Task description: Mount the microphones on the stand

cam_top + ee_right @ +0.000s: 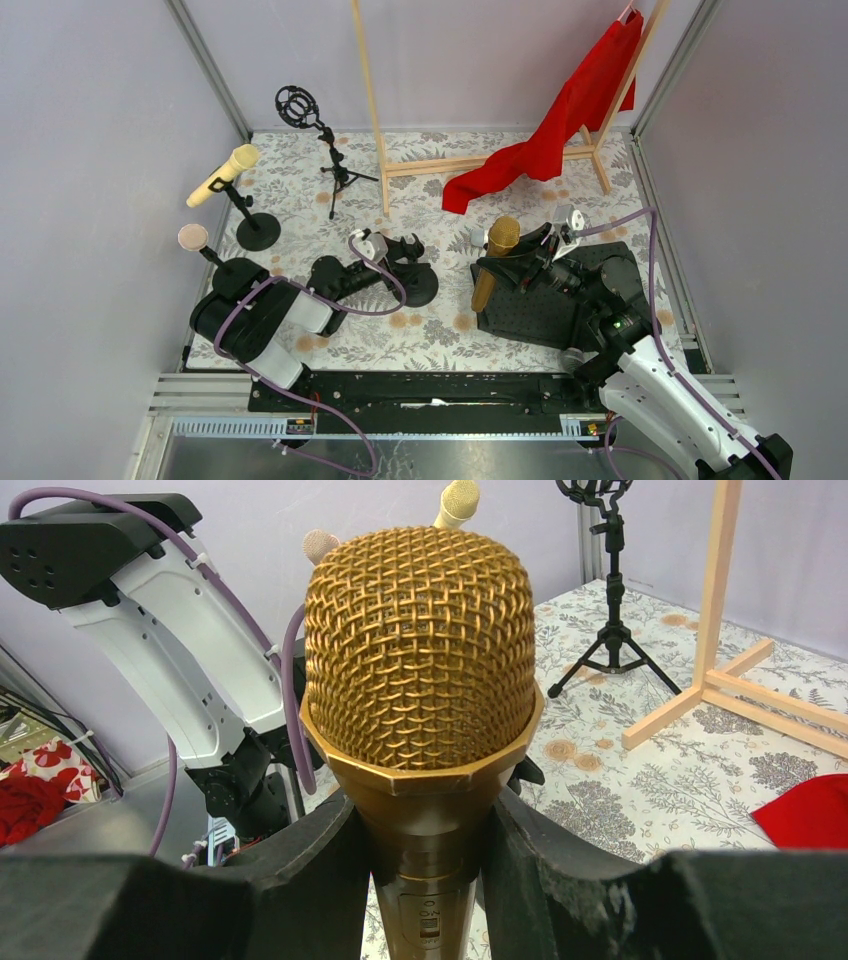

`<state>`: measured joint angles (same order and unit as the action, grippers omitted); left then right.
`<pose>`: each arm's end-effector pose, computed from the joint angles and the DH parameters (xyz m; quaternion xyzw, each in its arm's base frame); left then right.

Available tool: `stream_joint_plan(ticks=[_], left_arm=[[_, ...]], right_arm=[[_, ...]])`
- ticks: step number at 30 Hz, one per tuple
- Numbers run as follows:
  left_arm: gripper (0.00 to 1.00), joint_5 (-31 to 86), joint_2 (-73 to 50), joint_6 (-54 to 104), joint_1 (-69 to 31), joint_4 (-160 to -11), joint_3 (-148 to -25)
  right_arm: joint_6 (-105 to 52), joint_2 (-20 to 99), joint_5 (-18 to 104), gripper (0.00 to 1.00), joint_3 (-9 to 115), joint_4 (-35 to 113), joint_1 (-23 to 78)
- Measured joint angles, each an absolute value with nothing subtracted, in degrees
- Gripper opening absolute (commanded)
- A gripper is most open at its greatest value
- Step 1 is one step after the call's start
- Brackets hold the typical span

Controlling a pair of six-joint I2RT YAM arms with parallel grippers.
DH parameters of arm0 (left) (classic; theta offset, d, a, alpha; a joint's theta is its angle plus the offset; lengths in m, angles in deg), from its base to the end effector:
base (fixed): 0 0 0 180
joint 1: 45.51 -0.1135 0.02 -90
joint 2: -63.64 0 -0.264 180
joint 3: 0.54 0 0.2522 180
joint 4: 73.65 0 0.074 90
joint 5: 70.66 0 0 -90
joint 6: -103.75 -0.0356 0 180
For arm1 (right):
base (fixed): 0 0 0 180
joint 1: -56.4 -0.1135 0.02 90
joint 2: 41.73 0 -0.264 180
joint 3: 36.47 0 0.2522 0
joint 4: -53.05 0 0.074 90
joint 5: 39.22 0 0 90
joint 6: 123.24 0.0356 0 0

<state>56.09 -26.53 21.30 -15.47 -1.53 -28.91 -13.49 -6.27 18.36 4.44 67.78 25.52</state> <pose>0.1978 -0.1390 0.1736 0.3560 0.5491 -0.4260 0.6248 0.1221 0.0953 0.3265 -0.2811 0.5247 0.4811 0.6435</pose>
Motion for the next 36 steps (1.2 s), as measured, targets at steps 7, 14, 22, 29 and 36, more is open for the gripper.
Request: stream_joint_plan(ticks=[7, 14, 22, 29, 36], left_arm=[[0.59, 54.7, -26.8, 22.5, -15.5, -1.5, -28.9], [0.55, 53.8, -27.0, 22.8, -15.5, -1.5, -28.1], [0.43, 53.6, -27.0, 22.9, -15.7, -1.6, -27.7], [0.34, 53.6, -27.0, 24.4, -16.2, -1.5, -27.8], [0.0, 54.5, -27.0, 25.8, -16.2, -1.7, -28.2]], right_arm=[[-13.5, -6.0, 18.3, 0.0, 4.4, 67.8, 25.5], [-13.5, -6.0, 18.3, 0.0, 4.4, 67.8, 25.5], [-13.4, -5.9, 18.3, 0.0, 4.4, 67.8, 25.5], [-13.3, -5.9, 18.3, 0.0, 4.4, 67.8, 25.5], [-13.3, -5.9, 18.3, 0.0, 4.4, 67.8, 25.5]])
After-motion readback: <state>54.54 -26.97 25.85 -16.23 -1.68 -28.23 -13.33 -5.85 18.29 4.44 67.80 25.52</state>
